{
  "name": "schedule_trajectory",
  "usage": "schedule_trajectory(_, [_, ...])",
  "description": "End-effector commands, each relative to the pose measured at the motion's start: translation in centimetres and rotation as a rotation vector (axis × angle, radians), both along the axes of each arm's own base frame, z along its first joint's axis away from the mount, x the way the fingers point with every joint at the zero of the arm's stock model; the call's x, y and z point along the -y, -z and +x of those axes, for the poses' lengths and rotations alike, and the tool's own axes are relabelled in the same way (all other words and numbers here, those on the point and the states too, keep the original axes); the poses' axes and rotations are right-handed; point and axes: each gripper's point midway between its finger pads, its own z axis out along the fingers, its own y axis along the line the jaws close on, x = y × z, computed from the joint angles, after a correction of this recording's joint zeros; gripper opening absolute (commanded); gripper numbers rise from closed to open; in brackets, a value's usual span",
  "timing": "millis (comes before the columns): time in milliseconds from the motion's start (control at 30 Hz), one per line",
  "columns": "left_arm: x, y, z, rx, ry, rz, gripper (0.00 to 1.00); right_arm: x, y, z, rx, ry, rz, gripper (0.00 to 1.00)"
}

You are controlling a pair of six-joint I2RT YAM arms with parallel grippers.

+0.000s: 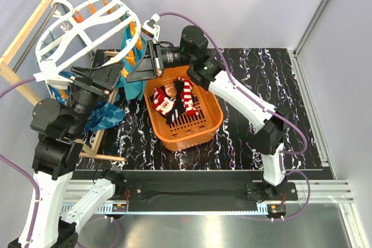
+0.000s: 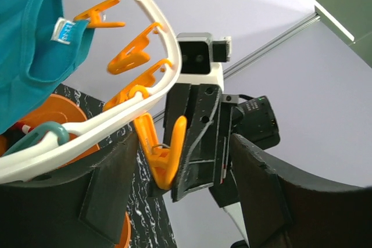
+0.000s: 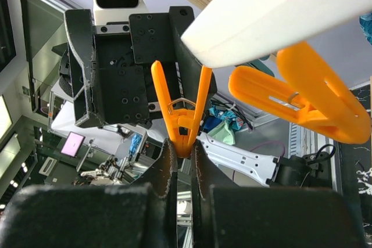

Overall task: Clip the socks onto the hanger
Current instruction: Open the clamp at the hanger.

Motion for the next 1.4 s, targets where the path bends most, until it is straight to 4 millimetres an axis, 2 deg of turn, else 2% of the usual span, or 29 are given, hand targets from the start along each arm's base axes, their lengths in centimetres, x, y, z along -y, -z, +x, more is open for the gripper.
schedule_trajectory(0, [-0.1,-1.8,0.5,0.049,-0.012,-0.044,0.69,1.4,-1.7,-2.2,0.039,-0.084,0.037,0.0])
schedule_trajectory(67, [0.2,-1.3,0.9,0.032,0.001,-0.062,0.68,1.4,-1.8,-2.4,0.04,-0.089,0.036,0.0])
schedule_trajectory(167, [0.1,-1.9,0.9,0.04,-0.005,-0.065,0.68,1.6,-2.0,-2.5,0.043,-0.09,0.037,0.0])
schedule_trajectory(400, [0.8,-1.9,0.9,0.039,0.027,-0.043,0.68,1.7,-1.9,-2.9,0.05,-0.112,0.024,0.0])
schedule_trajectory(467, [1.2,-1.3,1.1,0.014,0.045,-0.025,0.69,1.7,-1.8,-3.0,0.046,-0.119,0.019,0.0])
schedule_trajectory(633, [0.9,-0.1,1.3,-0.02,0.023,0.003,0.72,2.1,-2.0,-3.3,0.056,-0.121,0.024,0.0])
schedule_trajectory(1000, [0.9,0.8,2.0,-0.009,0.005,0.027,0.73,2.3,-2.5,-3.7,0.066,-0.121,0.035,0.0])
schedule_trajectory(1133, [0.0,1.4,2.5,-0.017,-0.049,0.027,0.73,2.3,-2.3,-3.7,0.066,-0.123,0.033,0.0])
schedule_trajectory(1233, [-0.4,0.7,2.4,0.011,-0.069,0.023,0.68,2.3,-2.1,-3.6,0.062,-0.123,0.028,0.0])
schedule_trajectory(1300, [-0.5,0.3,2.5,0.031,-0.075,0.022,0.58,2.3,-2.0,-3.6,0.062,-0.126,0.026,0.0])
schedule_trajectory(1333, [-0.5,0.1,2.5,0.036,-0.076,0.021,0.49,2.3,-2.0,-3.7,0.061,-0.128,0.025,0.0])
schedule_trajectory(1367, [-0.5,0.1,2.6,0.035,-0.079,0.024,0.47,2.3,-2.0,-3.6,0.061,-0.128,0.025,0.0])
